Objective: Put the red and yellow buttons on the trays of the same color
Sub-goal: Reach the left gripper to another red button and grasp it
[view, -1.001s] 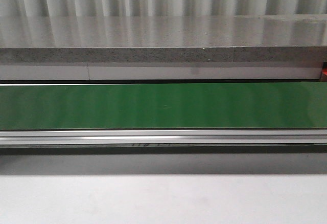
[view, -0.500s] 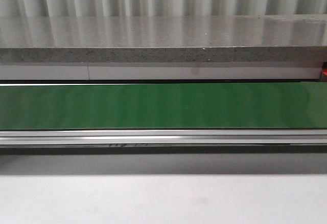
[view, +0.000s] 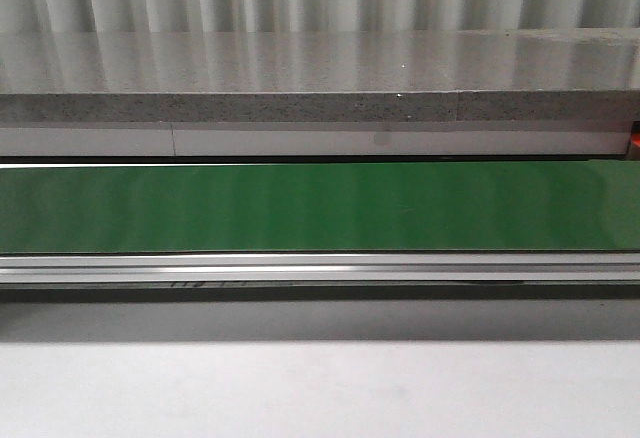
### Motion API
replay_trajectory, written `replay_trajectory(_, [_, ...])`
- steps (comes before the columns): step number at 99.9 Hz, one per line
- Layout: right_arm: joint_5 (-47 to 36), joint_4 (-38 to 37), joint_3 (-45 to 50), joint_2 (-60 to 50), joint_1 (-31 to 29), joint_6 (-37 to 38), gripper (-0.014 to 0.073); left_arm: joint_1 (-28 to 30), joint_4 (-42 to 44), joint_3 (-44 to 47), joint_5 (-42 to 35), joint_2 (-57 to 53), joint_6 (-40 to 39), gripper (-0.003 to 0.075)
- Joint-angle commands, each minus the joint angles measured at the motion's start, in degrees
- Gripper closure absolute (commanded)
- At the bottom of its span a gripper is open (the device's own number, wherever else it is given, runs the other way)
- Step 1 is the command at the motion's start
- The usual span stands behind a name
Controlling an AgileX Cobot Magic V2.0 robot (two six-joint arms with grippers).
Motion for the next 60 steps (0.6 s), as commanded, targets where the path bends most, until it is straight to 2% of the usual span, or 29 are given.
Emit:
replay_trajectory(1, [-4.04, 0.14, -1.42, -0.30, -0.11, -0.57, 0.0661, -0.15, -0.38, -1.65, -1.14, -6.00, 0.69, 0.0740])
replay_trajectory(17, [-4.04, 0.14, -1.42, -0.30, -0.11, -0.57, 0.0661, -0.15, -0.68, -1.93, -0.31, -12.07, 1.09, 0.0740])
replay_trajectory(28, [-4.04, 0.14, -1.42, -0.30, -0.11, -0.57, 0.0661, -1.46, -2.04, -4.33, 2.33, -14.77, 4.68, 0.0740])
replay_trajectory(60, [-4.04, 0.14, -1.42, -0.30, -0.11, -0.57, 0.0661, -12.16, -4.43, -12.12, 8.16, -13.18, 13.10, 0.0740])
